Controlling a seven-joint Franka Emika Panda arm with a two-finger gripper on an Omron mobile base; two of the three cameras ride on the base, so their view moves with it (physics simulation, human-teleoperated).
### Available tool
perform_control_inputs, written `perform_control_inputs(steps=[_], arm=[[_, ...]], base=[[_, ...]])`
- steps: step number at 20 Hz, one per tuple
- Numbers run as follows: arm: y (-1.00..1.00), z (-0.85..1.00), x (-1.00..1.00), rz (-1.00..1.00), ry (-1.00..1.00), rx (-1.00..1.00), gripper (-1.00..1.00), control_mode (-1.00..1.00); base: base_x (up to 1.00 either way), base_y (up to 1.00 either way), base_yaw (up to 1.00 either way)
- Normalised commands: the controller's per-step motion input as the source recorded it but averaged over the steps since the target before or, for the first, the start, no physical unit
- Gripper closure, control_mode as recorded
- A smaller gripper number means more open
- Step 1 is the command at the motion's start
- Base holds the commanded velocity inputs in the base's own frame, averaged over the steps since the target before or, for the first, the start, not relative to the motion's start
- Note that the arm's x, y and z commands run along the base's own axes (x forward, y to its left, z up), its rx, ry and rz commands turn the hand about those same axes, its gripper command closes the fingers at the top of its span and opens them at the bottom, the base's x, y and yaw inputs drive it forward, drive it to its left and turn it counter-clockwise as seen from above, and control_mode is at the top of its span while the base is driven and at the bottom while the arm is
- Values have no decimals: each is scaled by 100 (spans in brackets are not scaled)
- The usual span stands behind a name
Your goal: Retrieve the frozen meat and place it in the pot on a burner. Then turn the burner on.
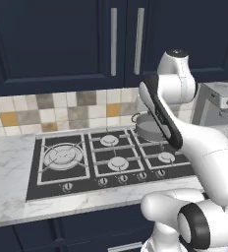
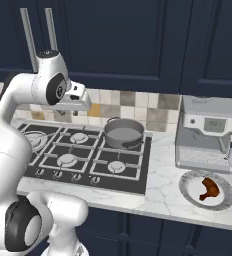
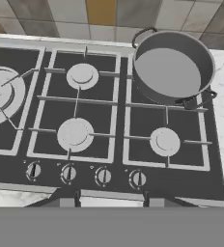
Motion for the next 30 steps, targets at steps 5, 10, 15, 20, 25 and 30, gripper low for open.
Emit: perform_control_inputs(steps=[5, 10, 15, 20, 25, 30], arm=[[-19, -2, -14, -5, 0, 0, -100, -100], [-34, -17, -23, -9, 0, 0, -100, -100], [-44, -12, -29, -8, -1, 0, -100, -100], [-64, -31, -23, -7, 0, 0, -100, -100], [-63, -50, -6, -6, 0, 0, -100, -100], [-56, -30, 0, -1, 0, 0, -100, -100]], base=[[0, 0, 0], [0, 0, 0], [0, 0, 0], [0, 0, 0], [0, 0, 0], [0, 0, 0]])
